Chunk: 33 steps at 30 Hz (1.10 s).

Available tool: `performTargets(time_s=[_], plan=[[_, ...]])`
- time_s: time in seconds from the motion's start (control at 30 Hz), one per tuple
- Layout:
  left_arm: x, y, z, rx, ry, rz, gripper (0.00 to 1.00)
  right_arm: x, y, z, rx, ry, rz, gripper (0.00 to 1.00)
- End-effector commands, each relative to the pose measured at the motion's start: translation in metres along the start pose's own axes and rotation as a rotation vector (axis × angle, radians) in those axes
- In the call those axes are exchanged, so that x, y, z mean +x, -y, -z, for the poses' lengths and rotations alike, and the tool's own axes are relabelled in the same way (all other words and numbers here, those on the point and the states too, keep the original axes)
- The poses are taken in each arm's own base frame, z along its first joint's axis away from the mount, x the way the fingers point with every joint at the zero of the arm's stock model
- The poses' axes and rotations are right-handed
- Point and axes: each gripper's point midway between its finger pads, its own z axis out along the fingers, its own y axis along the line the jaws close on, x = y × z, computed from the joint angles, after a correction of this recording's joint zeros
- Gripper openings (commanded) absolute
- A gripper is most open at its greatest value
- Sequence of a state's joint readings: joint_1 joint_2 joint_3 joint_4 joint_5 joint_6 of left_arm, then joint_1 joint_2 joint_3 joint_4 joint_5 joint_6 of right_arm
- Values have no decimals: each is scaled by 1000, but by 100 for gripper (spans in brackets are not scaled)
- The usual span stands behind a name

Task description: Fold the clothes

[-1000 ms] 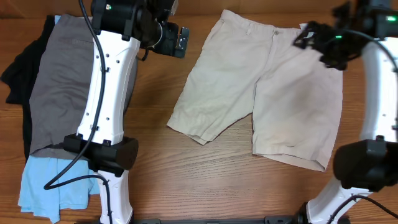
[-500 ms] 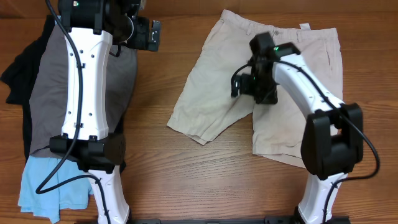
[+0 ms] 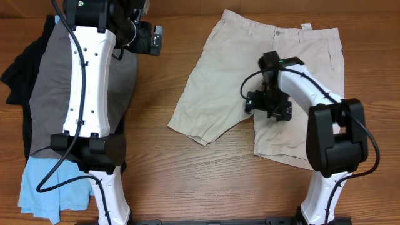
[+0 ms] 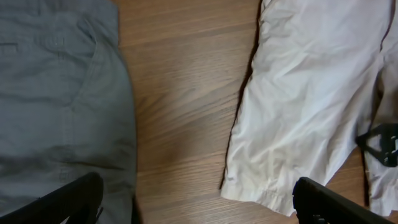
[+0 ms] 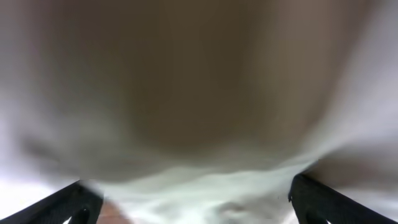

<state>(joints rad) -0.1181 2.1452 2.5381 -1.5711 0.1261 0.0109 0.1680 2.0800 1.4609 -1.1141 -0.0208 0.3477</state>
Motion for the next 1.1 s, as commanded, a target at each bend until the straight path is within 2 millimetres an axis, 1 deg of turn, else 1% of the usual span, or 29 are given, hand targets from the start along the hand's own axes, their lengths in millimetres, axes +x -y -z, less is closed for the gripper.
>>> performTargets(time_s=[0.0,0.03,0.07,0.13,0.2,0.27,0.33,0.4,0.43,0.47,0.5,0.53,0.57,0.6,0.63,0.67,0.7,0.73,0.8,0.83,1.0,1.07], plan=[[6,2,-20,3,-48,-25,100,-9,36,0,40,7,-91,100],[7,3,-23,5,-56,-25,100,-11,47,0,38,1,-104,100],[8,3,-25,6,-61,-26,100,-12,53,1,38,-1,-116,100],[13,8,-32,16,-84,-43,100,-16,80,5,6,-28,-176,100],[16,12,-36,20,-96,-69,100,-17,92,12,-60,-51,-216,100],[17,16,-38,24,-101,-92,100,-20,92,25,-141,-44,-211,100],[17,19,-38,26,-100,-102,100,-25,90,43,-189,-7,-209,100],[16,21,-38,28,-95,-107,100,-29,85,66,-223,48,-186,100],[14,22,-38,30,-89,-108,100,-30,72,92,-270,105,-153,100],[13,23,-39,36,-85,-109,100,-30,64,103,-292,131,-133,100],[11,26,-39,52,-77,-110,100,-28,48,121,-323,172,-93,100],[10,28,-39,61,-72,-110,100,-25,39,128,-331,189,-67,100],[9,30,-39,72,-66,-110,100,-23,24,134,-336,211,-22,100],[8,30,-39,74,-62,-110,100,-22,19,135,-336,214,-8,100],[6,30,-39,74,-55,-112,100,-19,4,135,-336,221,29,100],[5,30,-39,73,-51,-113,100,-18,-5,133,-338,222,47,100],[4,29,-39,71,-44,-117,100,-16,-21,130,-339,227,71,100],[3,28,-39,70,-42,-114,100,-15,-31,127,-343,233,96,100],[3,23,-38,67,-44,-104,100,-12,-58,116,-345,234,129,100],[4,21,-38,65,-45,-99,100,-10,-66,111,-337,231,145,100],[5,9,-37,53,-50,-75,100,6,-106,73,-316,171,246,97],[4,6,-37,51,-49,-69,100,13,-125,50,-297,137,294,97]])
